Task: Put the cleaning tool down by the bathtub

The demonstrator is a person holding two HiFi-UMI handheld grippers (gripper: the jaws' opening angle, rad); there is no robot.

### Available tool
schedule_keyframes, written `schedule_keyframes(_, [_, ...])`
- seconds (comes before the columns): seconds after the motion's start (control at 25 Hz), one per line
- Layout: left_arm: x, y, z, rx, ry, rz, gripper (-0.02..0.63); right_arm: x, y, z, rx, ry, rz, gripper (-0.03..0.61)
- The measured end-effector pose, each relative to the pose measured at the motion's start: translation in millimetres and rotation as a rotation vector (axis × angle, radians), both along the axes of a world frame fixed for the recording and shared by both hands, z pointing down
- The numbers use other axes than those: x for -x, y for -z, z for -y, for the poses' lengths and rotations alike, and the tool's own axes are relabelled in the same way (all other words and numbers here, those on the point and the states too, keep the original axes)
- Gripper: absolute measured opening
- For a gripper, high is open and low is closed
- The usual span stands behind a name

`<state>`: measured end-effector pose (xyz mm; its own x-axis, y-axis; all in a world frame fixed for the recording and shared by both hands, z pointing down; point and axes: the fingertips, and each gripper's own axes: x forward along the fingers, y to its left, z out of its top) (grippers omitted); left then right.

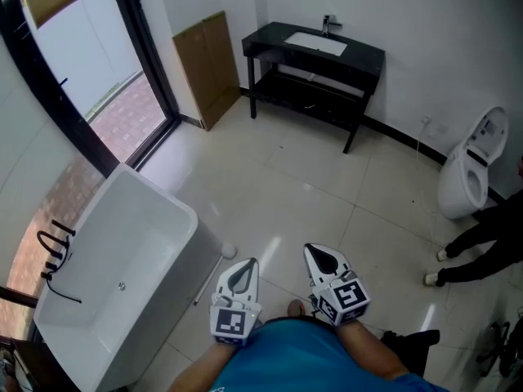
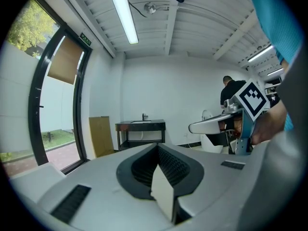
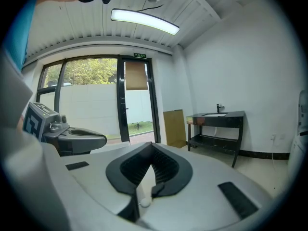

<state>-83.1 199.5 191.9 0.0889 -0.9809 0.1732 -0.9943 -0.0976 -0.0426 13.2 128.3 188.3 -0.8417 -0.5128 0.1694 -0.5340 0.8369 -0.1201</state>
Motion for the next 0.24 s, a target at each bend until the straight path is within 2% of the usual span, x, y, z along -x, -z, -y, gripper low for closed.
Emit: schedule_keyframes(0.24, [-9.2,-2.8,8.3,-0.003,0.008,0.0,0.0,-10.1,-3.9,8.2,-0.004,0.006,0.005,0.006])
